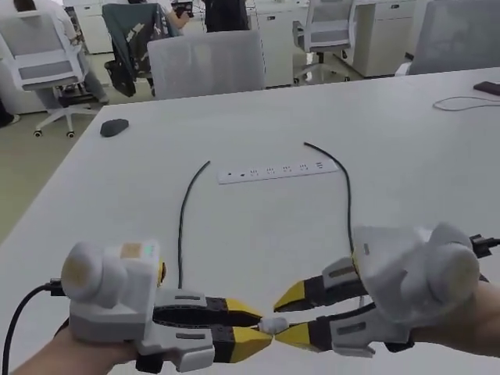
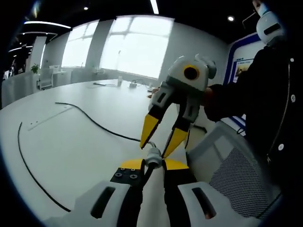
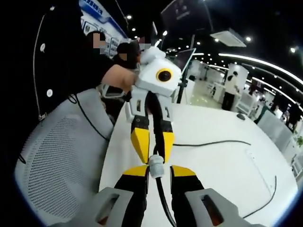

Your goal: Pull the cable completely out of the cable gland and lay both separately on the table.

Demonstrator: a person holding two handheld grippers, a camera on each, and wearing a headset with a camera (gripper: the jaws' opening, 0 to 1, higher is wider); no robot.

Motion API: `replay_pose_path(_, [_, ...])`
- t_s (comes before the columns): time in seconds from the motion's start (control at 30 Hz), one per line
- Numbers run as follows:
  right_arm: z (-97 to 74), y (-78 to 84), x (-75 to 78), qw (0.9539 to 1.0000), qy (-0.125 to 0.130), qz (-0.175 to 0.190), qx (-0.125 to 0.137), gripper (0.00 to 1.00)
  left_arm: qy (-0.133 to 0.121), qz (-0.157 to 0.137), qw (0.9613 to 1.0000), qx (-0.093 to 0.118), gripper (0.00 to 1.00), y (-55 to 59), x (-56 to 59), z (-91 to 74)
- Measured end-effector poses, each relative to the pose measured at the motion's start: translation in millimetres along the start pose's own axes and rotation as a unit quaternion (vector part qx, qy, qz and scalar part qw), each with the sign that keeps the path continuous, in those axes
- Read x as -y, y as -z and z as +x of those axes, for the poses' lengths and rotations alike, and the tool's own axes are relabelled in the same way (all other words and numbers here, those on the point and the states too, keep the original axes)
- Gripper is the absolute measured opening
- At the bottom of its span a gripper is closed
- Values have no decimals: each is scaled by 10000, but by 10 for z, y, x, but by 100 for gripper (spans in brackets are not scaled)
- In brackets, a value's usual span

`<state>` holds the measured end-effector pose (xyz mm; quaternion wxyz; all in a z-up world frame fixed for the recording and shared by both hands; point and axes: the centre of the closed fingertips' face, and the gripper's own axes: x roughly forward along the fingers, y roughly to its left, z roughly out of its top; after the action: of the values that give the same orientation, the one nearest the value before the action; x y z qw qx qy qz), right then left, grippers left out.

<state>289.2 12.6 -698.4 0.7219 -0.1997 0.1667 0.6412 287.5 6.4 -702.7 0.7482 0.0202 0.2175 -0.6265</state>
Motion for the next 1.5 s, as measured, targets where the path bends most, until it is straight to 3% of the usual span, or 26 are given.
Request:
replay_pose_path(0.13, [-13,16,6,9980,-198,600,86,13,31,230,9997,11,15,-11,2,-4])
replay_pose_path(0.23, [-20,6,-24,9935,-456,1029,179,12,138,523,9985,65,15,-40,49,-9])
replay_pose_path(0.33, [-32,1,-41,9895,-635,1281,227,9,117,568,9983,101,15,-58,40,-6])
replay_pose_path(0.53, [-48,-12,-17,9828,-806,1623,367,11,166,801,9965,198,15,-106,52,-26])
replay_pose_path(0.6, [-35,12,-7,9806,-821,1753,321,13,188,969,9950,174,15,-101,65,-16])
replay_pose_path(0.7, [-34,20,-65,9767,-990,1882,291,11,217,991,9947,195,15,-104,87,-7])
replay_pose_path(0.8, [-24,45,-92,9756,-1035,1925,196,9,240,1018,9943,212,15,-116,95,-5])
replay_pose_path(0.87, [-29,36,-93,9808,-966,1682,196,9,233,1006,9944,221,15,-120,85,-9])
replay_pose_path(1.17, [-47,10,-96,9767,-1008,1878,266,8,246,1043,9939,255,15,-137,85,-22])
replay_pose_path(1.27, [-47,2,-97,9837,-878,1537,304,8,229,974,9946,260,15,-136,77,-24])
replay_pose_path(1.5, [-54,-15,-68,9935,-568,909,372,7,168,742,9966,308,15,-150,44,-32])
